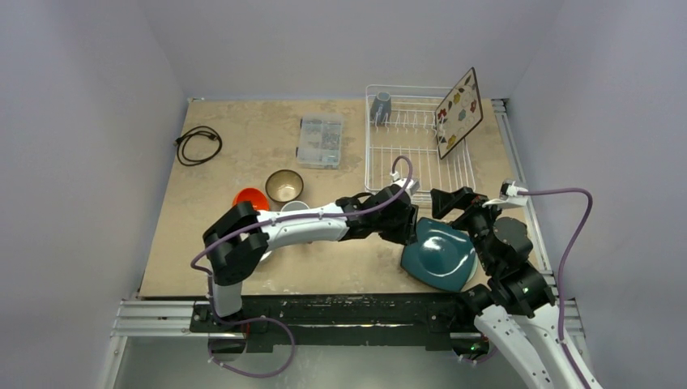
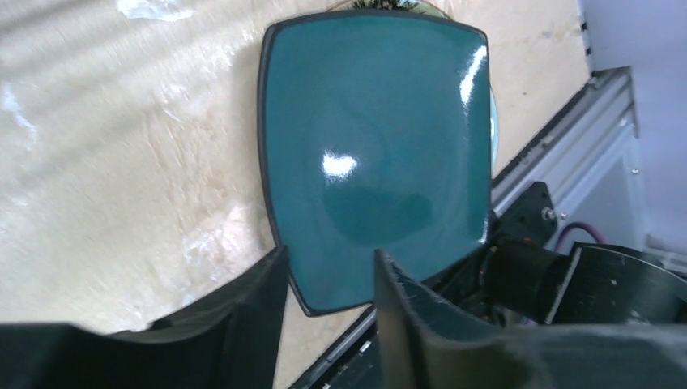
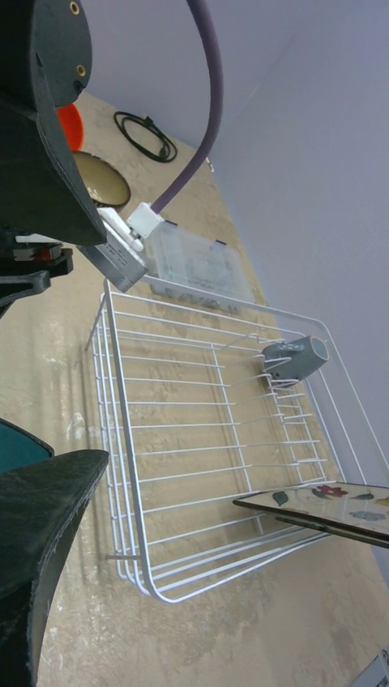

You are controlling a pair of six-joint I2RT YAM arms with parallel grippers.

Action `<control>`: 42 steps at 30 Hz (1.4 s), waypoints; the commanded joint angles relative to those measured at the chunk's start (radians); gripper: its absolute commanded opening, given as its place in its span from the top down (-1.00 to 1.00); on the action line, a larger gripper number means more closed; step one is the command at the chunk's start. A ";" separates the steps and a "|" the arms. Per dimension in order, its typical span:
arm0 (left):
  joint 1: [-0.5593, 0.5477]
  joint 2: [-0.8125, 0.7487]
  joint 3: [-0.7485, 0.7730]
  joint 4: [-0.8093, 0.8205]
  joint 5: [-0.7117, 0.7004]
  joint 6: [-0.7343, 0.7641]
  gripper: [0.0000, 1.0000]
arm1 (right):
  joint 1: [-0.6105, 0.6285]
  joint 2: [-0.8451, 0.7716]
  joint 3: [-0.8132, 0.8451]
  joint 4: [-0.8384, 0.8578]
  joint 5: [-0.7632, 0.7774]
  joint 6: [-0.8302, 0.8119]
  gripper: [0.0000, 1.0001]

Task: Load the mixed dishes into the dish rack
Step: Pick up the plate at the center of the board.

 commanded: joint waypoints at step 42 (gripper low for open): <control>0.001 -0.047 -0.259 0.350 0.243 -0.236 1.00 | 0.002 -0.015 -0.013 0.028 -0.006 0.048 -0.98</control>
